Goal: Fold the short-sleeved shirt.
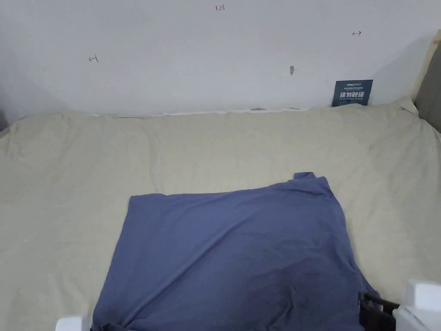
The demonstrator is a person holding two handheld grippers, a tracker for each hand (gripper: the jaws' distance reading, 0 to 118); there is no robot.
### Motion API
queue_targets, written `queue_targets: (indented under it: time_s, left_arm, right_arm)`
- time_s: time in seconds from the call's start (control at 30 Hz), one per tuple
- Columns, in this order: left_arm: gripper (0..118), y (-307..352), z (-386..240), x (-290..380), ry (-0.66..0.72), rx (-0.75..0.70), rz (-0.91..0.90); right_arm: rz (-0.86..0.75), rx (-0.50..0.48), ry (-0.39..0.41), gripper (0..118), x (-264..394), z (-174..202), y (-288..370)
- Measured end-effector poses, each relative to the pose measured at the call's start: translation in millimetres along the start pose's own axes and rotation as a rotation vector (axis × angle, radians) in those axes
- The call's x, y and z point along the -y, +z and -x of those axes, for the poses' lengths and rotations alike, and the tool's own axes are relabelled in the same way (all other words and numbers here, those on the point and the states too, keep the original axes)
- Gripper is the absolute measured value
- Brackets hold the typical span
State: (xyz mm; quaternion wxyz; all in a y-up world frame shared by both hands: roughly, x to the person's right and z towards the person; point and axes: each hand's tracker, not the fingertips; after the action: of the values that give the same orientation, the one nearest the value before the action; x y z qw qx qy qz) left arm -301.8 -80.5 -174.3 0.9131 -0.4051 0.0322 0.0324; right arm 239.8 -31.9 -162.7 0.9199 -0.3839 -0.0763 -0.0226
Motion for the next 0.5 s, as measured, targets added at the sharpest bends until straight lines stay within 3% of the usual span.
queue_targets:
  time_s: [0.17, 0.3, 0.37, 0.4, 0.5]
  left_arm:
    - [4, 36, -20, -17, -0.006, 0.008, -0.033]
    - [4, 15, -13, -8, 0.001, 0.007, -0.033]
    - [4, 10, -10, -10, 0.002, 0.005, -0.029]
    - [4, 10, -10, -11, 0.002, 0.003, -0.029]
    - [4, 6, -3, -19, 0.009, 0.005, -0.037]
  right_arm:
    - [0.152, -0.013, -0.036, 98, 49, -8, -47]
    - [0.147, -0.057, -0.02, 49, 59, -7, -58]
    - [0.133, -0.097, -0.03, 13, 58, -4, -57]
    - [0.128, -0.085, -0.021, 7, 55, -1, -55]
    - [0.062, -0.094, 0.012, 5, 55, -4, -56]
